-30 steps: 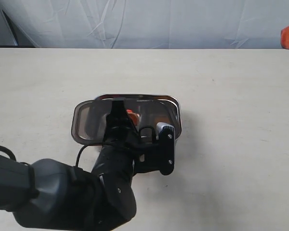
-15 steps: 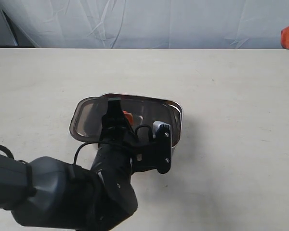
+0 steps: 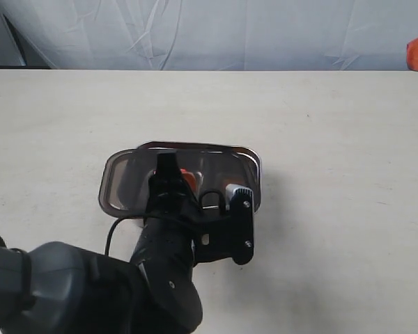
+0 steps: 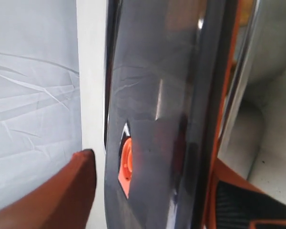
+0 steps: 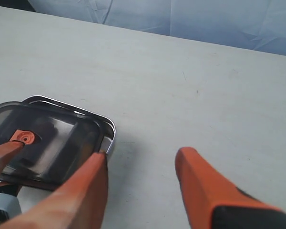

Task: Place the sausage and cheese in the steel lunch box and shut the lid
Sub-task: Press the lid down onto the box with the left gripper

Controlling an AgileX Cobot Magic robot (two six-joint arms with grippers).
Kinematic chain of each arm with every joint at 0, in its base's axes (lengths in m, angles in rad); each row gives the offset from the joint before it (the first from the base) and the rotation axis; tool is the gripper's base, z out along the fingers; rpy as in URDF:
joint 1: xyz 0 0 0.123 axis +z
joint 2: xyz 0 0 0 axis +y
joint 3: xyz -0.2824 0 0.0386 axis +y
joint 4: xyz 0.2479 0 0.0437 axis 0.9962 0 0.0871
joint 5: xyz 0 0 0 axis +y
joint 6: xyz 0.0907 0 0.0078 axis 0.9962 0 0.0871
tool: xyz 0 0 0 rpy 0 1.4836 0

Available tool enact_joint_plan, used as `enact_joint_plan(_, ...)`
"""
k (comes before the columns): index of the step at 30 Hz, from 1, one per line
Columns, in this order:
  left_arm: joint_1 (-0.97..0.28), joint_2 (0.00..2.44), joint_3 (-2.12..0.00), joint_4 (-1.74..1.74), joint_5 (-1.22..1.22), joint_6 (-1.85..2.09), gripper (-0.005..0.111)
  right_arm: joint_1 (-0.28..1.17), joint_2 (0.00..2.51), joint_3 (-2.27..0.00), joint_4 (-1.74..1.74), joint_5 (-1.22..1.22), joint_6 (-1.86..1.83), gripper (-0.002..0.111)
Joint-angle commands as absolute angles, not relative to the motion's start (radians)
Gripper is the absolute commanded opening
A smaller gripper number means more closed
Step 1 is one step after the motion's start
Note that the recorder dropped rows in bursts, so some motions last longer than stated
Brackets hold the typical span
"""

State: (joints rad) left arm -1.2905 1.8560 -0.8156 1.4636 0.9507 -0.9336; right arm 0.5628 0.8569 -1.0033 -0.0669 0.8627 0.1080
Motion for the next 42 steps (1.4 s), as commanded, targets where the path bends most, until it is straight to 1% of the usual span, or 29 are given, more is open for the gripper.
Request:
enact_joint_plan(1,-1.309,1.851,-0.809,1.426,0.924,-0.935,0.058,0.558,0.85,-1.009,-0.076,0.861,0.104,0.046)
enact_joint_plan(17,-1.309,1.85,-0.809,1.371,0.941,-0.794,0.058,0.558,0.85,-1.009,-0.076,0.861,0.104,0.046)
enact_joint_plan(31,-1.309,1.79,-0.87,1.185,0.94,-0.607,0.058,0.558,0.85,-1.009,-0.076,0.861,0.104,0.046)
enact_joint_plan(42,-1.309,1.79,-0.87,1.149,0.967,-0.593,0.058,0.558,0.85,-1.009,-0.077,0.861,0.106,0.046)
